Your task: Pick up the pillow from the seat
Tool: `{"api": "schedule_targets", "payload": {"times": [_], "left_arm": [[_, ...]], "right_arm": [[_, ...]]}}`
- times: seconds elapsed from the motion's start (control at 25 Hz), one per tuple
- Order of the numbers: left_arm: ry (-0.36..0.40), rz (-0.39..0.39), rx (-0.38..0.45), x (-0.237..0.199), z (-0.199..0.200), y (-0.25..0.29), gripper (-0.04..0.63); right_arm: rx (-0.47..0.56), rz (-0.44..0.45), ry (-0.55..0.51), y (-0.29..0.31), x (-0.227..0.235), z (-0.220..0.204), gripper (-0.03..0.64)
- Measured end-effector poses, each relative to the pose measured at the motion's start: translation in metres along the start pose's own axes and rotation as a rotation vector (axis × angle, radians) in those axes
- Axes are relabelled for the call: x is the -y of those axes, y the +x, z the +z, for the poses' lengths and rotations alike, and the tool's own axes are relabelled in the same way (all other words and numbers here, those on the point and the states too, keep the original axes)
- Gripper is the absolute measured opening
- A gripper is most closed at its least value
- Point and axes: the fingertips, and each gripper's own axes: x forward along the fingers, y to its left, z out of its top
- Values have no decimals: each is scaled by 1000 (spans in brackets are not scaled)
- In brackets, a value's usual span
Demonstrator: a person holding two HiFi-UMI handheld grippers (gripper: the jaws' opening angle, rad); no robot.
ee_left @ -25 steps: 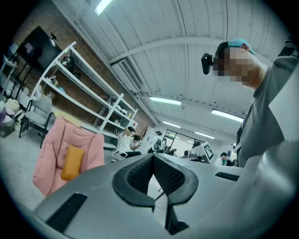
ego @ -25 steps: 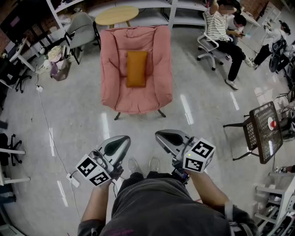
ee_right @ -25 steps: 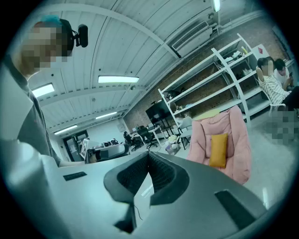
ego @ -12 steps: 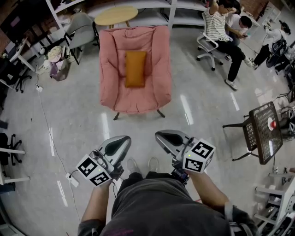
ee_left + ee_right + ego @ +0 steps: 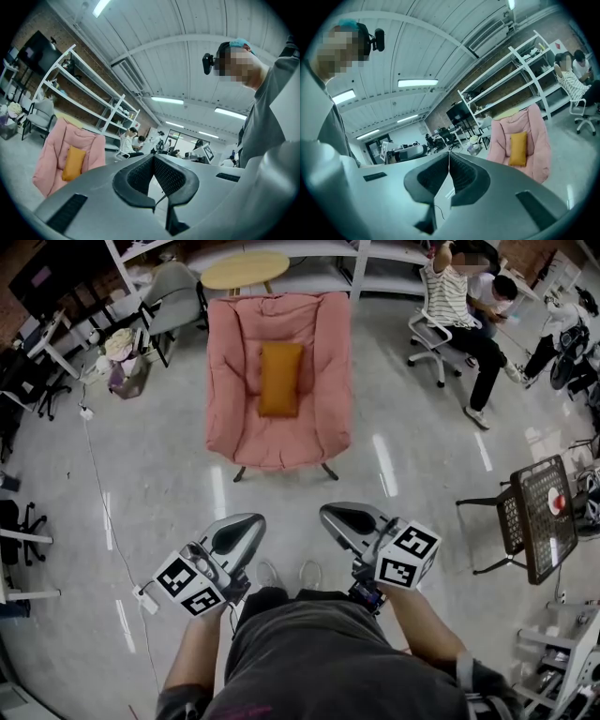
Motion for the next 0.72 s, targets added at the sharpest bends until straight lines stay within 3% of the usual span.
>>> {"api": "schedule_targets", "payload": {"times": [0.44,0.72], "left_arm": [[-1,22,10,-19,6,10,9],[-19,11,16,-58,18,24,11]], "right_arm": [[-8,-2,11,8,20,8,15],[-28,-24,8,33,45,21,15]]}}
